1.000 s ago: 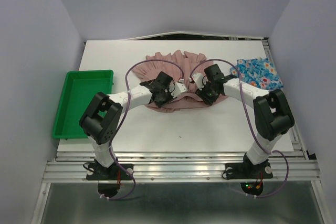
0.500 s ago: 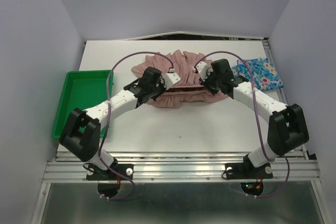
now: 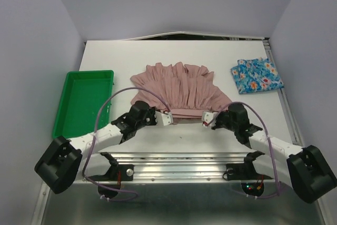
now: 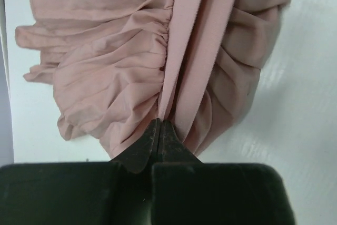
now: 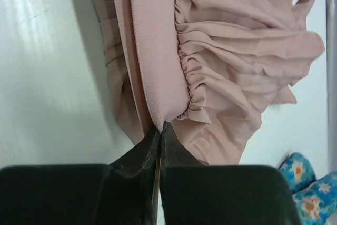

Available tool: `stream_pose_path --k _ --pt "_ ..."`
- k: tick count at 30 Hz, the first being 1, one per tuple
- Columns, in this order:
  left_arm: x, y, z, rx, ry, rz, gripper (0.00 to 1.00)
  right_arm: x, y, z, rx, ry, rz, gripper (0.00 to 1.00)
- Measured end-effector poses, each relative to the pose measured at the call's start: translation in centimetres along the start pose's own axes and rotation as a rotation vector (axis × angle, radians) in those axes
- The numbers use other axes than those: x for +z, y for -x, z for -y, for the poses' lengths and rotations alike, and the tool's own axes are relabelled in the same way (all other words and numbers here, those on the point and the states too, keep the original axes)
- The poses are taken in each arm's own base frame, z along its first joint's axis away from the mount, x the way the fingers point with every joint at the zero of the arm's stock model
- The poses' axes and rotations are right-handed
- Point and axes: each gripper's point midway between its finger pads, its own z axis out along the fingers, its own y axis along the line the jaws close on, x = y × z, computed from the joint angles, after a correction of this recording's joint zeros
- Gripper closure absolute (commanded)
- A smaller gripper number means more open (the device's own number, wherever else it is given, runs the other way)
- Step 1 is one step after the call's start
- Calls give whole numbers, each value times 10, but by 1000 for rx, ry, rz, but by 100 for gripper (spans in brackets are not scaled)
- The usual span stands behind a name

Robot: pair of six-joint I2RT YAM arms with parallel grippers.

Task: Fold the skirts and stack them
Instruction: Flatten the skirt out

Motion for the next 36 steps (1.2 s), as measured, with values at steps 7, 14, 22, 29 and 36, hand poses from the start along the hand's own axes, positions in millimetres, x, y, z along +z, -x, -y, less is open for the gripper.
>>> stream_pose_path --k 7,14,22,29,36 --pt "-3 2 41 256 -28 40 100 -4 1 -34 -306 25 126 99" --pt "-17 19 59 376 -67 76 48 -16 21 -38 -490 21 233 48" --pt "-59 91 35 295 -89 271 36 -48 67 -3 -553 -14 315 35" --pt "-66 127 -9 18 -84 270 63 -64 88 37 -330 -28 267 50" --pt "8 40 -73 -354 -56 -76 78 0 95 127 334 33 3 64"
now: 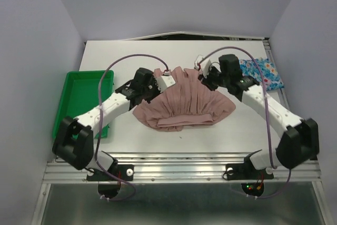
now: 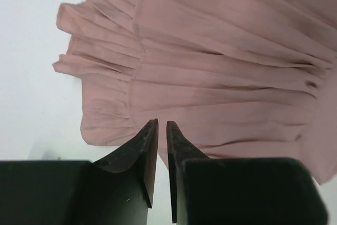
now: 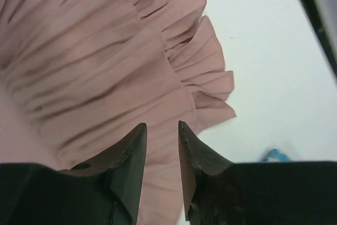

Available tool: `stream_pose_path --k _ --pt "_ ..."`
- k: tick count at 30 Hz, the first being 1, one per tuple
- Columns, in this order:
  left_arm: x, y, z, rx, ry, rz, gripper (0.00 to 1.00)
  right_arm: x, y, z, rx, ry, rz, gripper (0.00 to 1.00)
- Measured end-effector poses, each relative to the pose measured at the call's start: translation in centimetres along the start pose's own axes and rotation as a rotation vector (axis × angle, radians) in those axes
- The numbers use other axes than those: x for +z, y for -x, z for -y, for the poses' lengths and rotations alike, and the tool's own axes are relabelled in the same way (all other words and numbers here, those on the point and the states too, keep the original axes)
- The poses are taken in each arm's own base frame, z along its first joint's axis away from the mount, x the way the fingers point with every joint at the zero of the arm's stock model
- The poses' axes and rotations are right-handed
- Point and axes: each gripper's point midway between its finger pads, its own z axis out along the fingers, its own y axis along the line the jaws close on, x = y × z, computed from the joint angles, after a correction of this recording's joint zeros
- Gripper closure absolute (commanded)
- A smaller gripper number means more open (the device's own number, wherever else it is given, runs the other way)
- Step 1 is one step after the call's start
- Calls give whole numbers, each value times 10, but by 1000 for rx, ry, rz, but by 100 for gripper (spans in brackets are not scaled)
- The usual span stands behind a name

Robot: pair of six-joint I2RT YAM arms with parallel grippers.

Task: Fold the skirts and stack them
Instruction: Flatten the skirt out

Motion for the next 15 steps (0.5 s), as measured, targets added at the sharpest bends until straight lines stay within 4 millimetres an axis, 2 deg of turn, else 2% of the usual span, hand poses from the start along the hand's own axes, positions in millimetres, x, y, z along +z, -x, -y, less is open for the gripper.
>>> stream_pose_path --k 2,3,7,11,15 --pt "19 -12 -8 -37 -1 -64 80 28 -2 6 183 28 -66 64" --pt "26 -16 -7 -42 -9 -83 83 35 -9 2 256 46 -100 64" --pt "53 -32 -1 -44 -50 -163 85 50 -56 -36 477 136 -300 63" --pt "69 -61 17 -30 -108 -246 92 65 -100 -60 565 169 -467 64" --pt "69 -92 36 0 -156 -300 97 77 -138 -72 585 162 -591 64"
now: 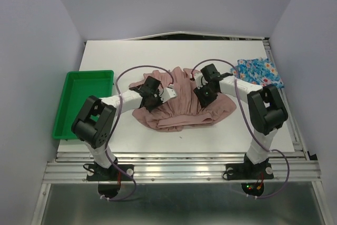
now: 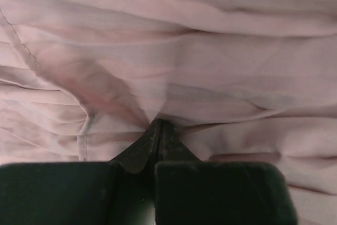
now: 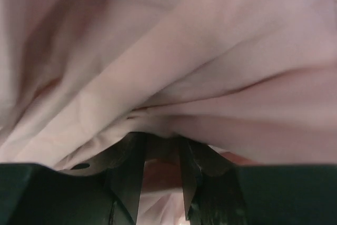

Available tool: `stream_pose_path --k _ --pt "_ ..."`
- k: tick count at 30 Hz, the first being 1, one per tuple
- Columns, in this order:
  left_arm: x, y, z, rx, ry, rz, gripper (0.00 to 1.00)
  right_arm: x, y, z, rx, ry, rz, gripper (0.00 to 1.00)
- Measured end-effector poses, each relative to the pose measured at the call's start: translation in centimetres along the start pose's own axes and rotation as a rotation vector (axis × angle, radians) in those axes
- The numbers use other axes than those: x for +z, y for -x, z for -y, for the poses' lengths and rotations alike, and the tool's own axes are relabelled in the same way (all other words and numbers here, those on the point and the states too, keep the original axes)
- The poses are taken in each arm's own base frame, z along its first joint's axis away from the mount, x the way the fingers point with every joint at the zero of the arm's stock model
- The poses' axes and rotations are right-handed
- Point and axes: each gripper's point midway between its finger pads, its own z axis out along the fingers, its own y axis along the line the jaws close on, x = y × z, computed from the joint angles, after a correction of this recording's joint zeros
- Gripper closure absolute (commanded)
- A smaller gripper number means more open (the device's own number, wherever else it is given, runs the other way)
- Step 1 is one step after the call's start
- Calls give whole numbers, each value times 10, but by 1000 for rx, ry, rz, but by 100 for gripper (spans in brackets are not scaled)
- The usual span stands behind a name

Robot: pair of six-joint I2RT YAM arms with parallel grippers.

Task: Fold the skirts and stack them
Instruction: Flatten the skirt out

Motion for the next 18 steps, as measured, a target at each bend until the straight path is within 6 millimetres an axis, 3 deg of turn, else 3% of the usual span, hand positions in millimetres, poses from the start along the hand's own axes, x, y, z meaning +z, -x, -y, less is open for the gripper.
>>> stream_pose_path --k 5,7,10,11,12,14,16,18 --pt "-10 -6 32 74 -33 28 99 14 23 25 -40 -88 5 63" --pt "-17 -4 59 129 -74 43 99 19 42 36 -78 -120 28 62" --pt "-28 9 117 229 -186 83 98 30 78 52 -155 -157 97 53" --pt "-30 14 130 247 -211 95 94 33 90 56 -181 -165 126 50" --pt "-32 19 142 263 -235 106 83 34 96 57 -195 -168 140 47" --pt "-38 31 163 275 -284 127 70 35 115 58 -230 -161 185 39" --pt "-46 49 167 249 -299 155 61 31 129 59 -249 -160 224 35" --pt "-55 76 159 208 -279 212 55 23 142 58 -265 -158 262 25"
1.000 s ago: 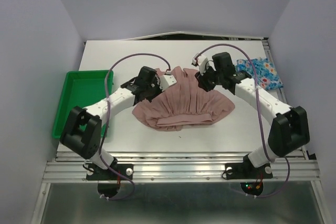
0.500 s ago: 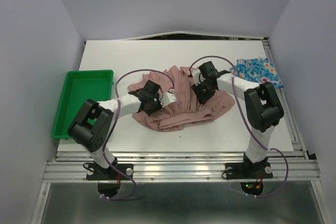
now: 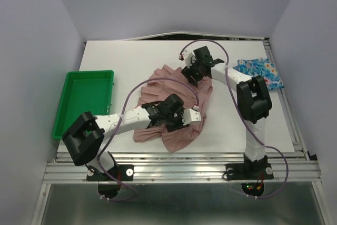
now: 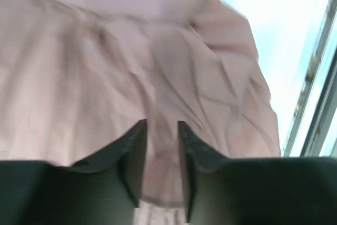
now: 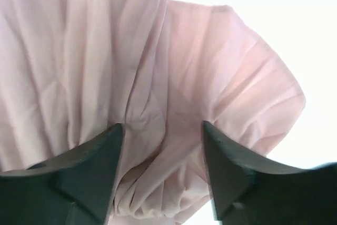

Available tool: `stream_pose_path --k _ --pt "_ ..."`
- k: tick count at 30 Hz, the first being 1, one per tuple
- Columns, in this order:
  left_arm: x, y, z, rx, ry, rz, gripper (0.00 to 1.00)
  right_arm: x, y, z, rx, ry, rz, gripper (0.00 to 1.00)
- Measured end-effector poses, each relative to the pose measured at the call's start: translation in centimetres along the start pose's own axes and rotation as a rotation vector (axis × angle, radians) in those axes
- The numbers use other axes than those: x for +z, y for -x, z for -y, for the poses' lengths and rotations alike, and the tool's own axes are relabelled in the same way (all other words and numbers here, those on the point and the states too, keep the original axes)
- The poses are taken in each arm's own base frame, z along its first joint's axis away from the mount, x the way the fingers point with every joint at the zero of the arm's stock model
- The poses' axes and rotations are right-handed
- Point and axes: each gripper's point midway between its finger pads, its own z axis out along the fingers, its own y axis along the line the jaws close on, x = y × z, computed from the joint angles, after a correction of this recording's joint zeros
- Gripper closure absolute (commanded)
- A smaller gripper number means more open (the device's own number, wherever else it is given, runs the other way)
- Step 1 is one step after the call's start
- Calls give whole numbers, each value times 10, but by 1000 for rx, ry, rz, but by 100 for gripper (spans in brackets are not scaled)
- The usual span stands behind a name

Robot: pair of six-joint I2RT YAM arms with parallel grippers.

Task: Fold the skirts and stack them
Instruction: Flatten the skirt out

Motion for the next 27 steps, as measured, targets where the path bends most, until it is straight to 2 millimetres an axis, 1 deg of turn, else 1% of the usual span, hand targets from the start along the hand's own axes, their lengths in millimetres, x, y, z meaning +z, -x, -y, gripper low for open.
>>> stream_pose_path --k 1,2,3,4,5,6,7,8,9,10,11,12,13,14,15,16,18,19,20,21,22,24,26,27 --pt "-5 12 -7 -14 19 31 53 -5 6 3 -4 -3 20 22" --pt "-12 21 -14 -24 35 56 52 -13 12 4 -10 -3 37 14" --pt "-23 28 -22 -39 57 83 50 -21 15 6 -20 -1 50 9" --pt "-31 31 -27 -48 71 101 48 -39 24 9 -35 -10 83 1" --pt "-48 34 -36 -62 100 131 46 -54 29 10 -58 -14 104 0" --pt "-58 35 -41 -71 114 147 40 -76 36 10 -85 -23 141 0" --pt "-75 33 -49 -81 146 167 36 -95 40 9 -119 -29 168 0" --pt "-87 31 -54 -80 169 182 36 -116 42 7 -131 -33 188 1" --pt "-101 28 -61 -80 205 198 33 -147 46 4 -155 -42 218 3" --pt "-110 22 -65 -81 233 207 32 -170 52 2 -174 -52 251 6" --pt "-121 13 -69 -82 259 208 32 -194 58 -5 -199 -54 281 10" --pt "-126 2 -69 -82 274 195 32 -206 61 -10 -213 -53 294 12" --pt "-129 -12 -69 -81 277 171 32 -221 63 -23 -242 -45 317 17" --pt "-129 -22 -68 -83 278 151 32 -226 61 -34 -260 -29 320 19" --pt "-125 -42 -65 -80 267 105 32 -228 56 -49 -280 -3 314 21" --pt "-121 -54 -63 -79 255 74 32 -224 47 -75 -313 42 301 23" --pt "-108 -82 -49 -63 206 -1 32 -207 13 -119 -362 136 213 25" --pt "-103 -91 -43 -59 186 -25 32 -200 0 -135 -379 174 175 25" --pt "-95 -108 -34 -54 155 -67 32 -190 -19 -155 -404 223 126 25" --pt "-88 -125 -24 -46 125 -113 32 -181 -43 -172 -421 273 62 25" --pt "-85 -135 -18 -43 109 -137 32 -176 -60 -182 -435 302 13 24" --pt "-79 -154 -8 -42 82 -184 32 -170 -87 -191 -447 319 -59 24" --pt "-78 -162 -5 -45 78 -206 32 -168 -99 -196 -457 328 -90 24" --pt "-78 -163 -6 -47 81 -206 32 -166 -105 -198 -466 324 -107 24"
